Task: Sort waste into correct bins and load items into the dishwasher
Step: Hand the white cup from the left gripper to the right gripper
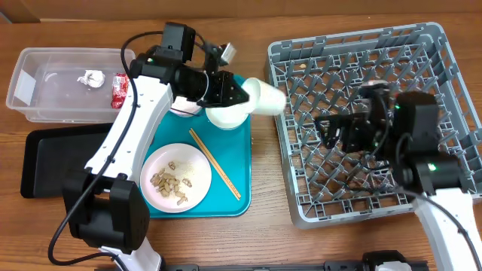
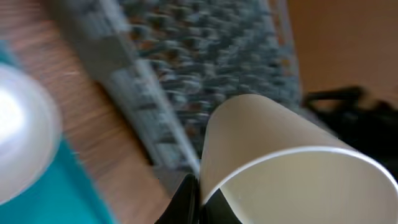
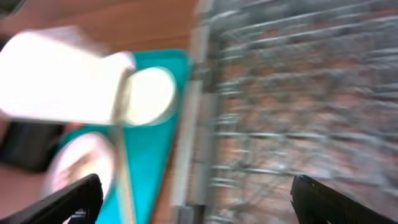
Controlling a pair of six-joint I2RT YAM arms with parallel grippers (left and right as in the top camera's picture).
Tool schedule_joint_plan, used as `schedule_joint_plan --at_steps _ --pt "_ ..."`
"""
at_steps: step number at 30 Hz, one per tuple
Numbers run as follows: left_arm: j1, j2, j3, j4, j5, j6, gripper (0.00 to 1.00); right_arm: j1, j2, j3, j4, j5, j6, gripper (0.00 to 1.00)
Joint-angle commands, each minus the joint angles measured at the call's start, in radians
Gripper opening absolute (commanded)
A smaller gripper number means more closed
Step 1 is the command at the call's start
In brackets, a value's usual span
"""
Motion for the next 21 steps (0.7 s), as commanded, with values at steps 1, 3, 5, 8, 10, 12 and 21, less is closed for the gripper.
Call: schedule_joint_plan --at_steps 1,3,5,8,10,12,21 --pt "-0.005 0.003 0.015 0.020 0.370 0.032 0.04 0.001 0.108 0.022 0.083 -0.595 -0.134 1.00" --pt "-0.005 0.003 0.015 0.019 0.413 0.023 0.04 0.001 0.166 0.022 0.134 -0.664 -0.134 1.00" --pt "-0.005 0.003 0.015 0.016 0.423 0.014 0.04 0.001 0.194 0.022 0.194 -0.731 -0.134 1.00" --pt "-0.012 0.003 0.015 0.011 0.439 -0.004 0.04 0.001 0.206 0.022 0.335 -0.795 -0.133 1.00" --pt "-0.022 0.003 0.015 0.010 0.442 -0.012 0.04 0.002 0.206 0.022 0.375 -0.795 -0.129 1.00" --pt "-0.038 0.003 0.015 0.011 0.449 -0.031 0.04 0.003 0.206 0.022 0.398 -0.795 -0.129 1.00" --pt "-0.098 0.003 0.015 0.024 0.559 -0.037 0.04 0.003 0.206 0.022 0.388 -0.680 -0.129 1.00"
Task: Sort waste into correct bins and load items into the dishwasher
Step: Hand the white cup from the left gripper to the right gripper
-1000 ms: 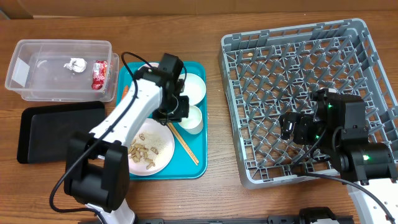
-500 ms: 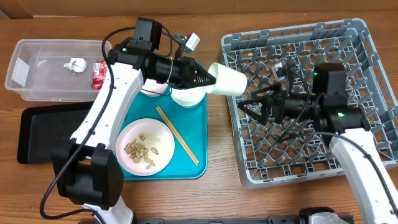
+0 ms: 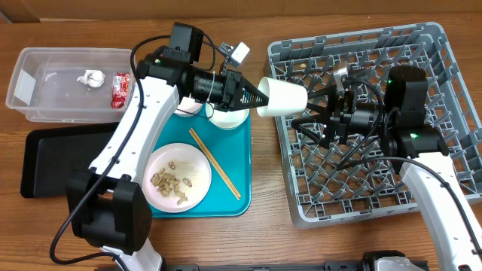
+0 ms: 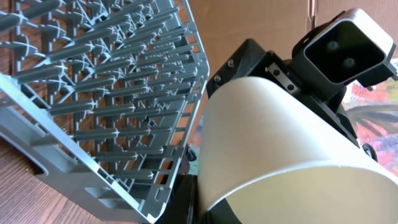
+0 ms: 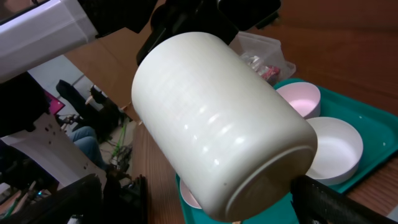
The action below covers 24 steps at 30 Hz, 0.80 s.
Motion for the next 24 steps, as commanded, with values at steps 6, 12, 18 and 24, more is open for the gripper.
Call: schedule_joint_plan --at_steps 6,12,18,24 --pt "-0.025 0.003 0.014 0.014 0.159 -0.006 0.04 0.018 -0.003 0.019 -0.032 0.199 -0.007 1.00" --pt "-0.023 0.003 0.014 0.006 0.073 -0.006 0.04 0.018 -0.003 0.019 0.055 0.063 -0.007 1.00" --pt "-0.028 0.003 0.014 0.002 0.054 -0.006 0.04 0.019 -0.003 0.019 0.123 -0.025 -0.005 0.94" --pt "-0.029 0.003 0.014 0.002 0.049 -0.006 0.04 0.019 -0.003 0.019 0.148 -0.088 -0.005 0.60"
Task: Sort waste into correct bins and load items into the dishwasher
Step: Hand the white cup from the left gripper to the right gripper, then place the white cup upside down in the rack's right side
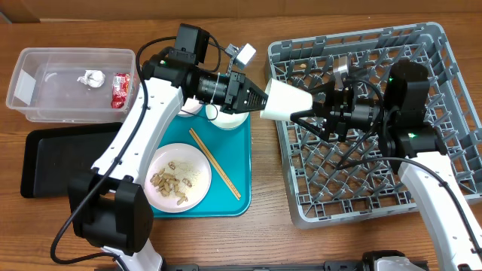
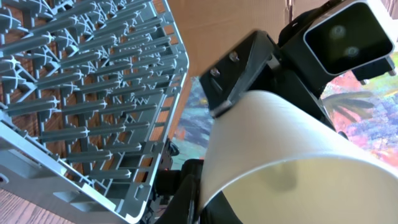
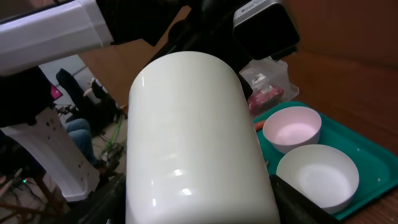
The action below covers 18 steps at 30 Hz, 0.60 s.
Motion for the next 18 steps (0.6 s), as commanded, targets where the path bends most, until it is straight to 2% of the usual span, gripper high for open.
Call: schedule_joint_plan --at_steps 1,4,5,6,7,9,11,16,18 --pt "-0.009 0.002 0.014 0.000 -0.029 0.000 0.04 0.008 -0.006 0.018 0.013 -0.055 -0.008 0.60" --pt "-0.009 0.002 0.014 0.001 -0.029 0.000 0.07 0.008 -0.006 0.018 0.010 -0.051 -0.008 0.59" --pt "-0.009 0.002 0.014 0.001 -0.029 0.000 0.30 0.007 -0.006 0.018 0.006 -0.051 -0.008 0.57" --pt "-0.009 0.002 0.014 0.001 -0.032 0.003 0.43 0.007 -0.006 0.018 0.006 -0.051 -0.008 0.57" --pt "-0.007 0.002 0.014 -0.002 -0.078 0.003 0.55 0.007 -0.006 0.018 0.003 -0.051 -0.008 0.51" --pt "0.000 0.002 0.014 -0.031 -0.198 0.003 0.66 0.007 -0.006 0.018 -0.013 -0.032 -0.001 0.47" --pt "0.016 0.002 0.014 -0.068 -0.353 -0.002 0.69 0.006 -0.006 0.018 -0.041 0.072 0.053 0.44" --pt "0.122 -0.016 0.015 -0.089 -0.572 -0.021 0.73 -0.035 -0.012 0.020 -0.097 0.246 0.151 0.36" --pt "0.181 -0.031 0.015 -0.126 -0.693 -0.024 0.75 -0.080 -0.024 0.037 -0.188 0.313 0.158 0.33"
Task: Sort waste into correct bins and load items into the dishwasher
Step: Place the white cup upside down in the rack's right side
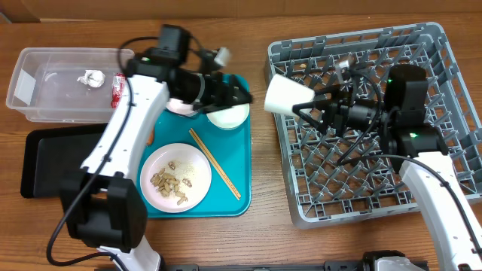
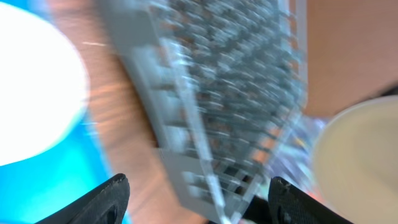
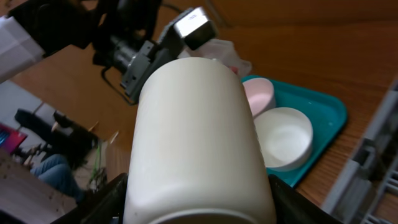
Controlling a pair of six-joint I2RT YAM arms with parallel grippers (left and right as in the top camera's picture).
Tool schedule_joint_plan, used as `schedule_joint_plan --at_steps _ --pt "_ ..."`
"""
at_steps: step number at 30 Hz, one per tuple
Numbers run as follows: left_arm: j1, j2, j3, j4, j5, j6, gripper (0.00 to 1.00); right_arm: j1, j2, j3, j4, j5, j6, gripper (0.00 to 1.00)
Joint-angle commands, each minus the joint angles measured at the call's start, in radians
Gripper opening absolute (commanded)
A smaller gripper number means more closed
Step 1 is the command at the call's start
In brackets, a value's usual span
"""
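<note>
A white cup hangs on its side over the left edge of the grey dish rack, with my right gripper shut on its rim end. In the right wrist view the cup fills the middle, a finger of that gripper on either side. My left gripper is open and holds nothing, just left of the cup over the teal tray. The blurred left wrist view shows the open gripper, the rack and the cup's edge.
On the teal tray lie a white bowl, a plate of food scraps and a chopstick. A clear bin with wrappers stands at the far left, a black tray below it.
My left gripper has let go of the cup, opened and drawn back left over the tray. The cup now hangs from my right gripper alone at the rack's left edge.
My left gripper first held the cup above the tray's right edge while the right arm was over the rack. Then the cup was held out toward the open right gripper. That gripper then took its far end, and now holds it alone.
</note>
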Motion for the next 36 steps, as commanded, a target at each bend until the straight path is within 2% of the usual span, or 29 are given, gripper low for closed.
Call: schedule_joint_plan --at_steps 1,6,8,10,15,21,25,26,28,29,31,36 --pt "0.106 -0.039 0.015 -0.059 -0.298 -0.016 0.76 -0.082 -0.031 0.054 -0.145 0.178 0.048 0.33" --pt "0.188 -0.060 0.015 -0.178 -0.624 -0.018 0.80 -0.203 -0.039 0.223 -0.592 0.615 0.047 0.29" --pt "0.212 -0.060 0.015 -0.222 -0.753 -0.053 0.81 -0.277 -0.039 0.322 -0.814 0.825 0.048 0.28" --pt "0.219 -0.060 0.015 -0.228 -0.763 -0.055 0.81 -0.338 -0.039 0.349 -0.904 0.938 0.048 0.28" --pt "0.218 -0.060 0.015 -0.224 -0.758 -0.063 0.81 -0.488 -0.003 0.349 -0.963 1.129 0.094 0.28" --pt "0.218 -0.060 0.015 -0.231 -0.752 -0.063 0.81 -0.637 0.097 0.348 -0.954 1.168 0.100 0.28" --pt "0.218 -0.060 0.015 -0.232 -0.752 -0.063 0.82 -0.658 0.185 0.348 -0.951 1.153 0.113 0.29" --pt "0.218 -0.060 0.015 -0.233 -0.752 -0.063 0.82 -0.658 0.216 0.348 -0.949 1.119 0.112 0.37" --pt "0.218 -0.060 0.015 -0.236 -0.752 -0.063 0.82 -0.658 0.231 0.348 -0.934 1.065 0.112 0.66" --pt "0.218 -0.060 0.015 -0.235 -0.752 -0.063 0.82 -0.658 0.231 0.348 -0.929 1.045 0.112 0.70" --pt "0.218 -0.060 0.015 -0.235 -0.752 -0.062 0.83 -0.658 0.226 0.357 -0.930 1.032 0.113 0.73" --pt "0.218 -0.060 0.015 -0.234 -0.752 -0.062 0.83 -0.655 0.183 0.485 -1.007 0.914 0.115 0.73"
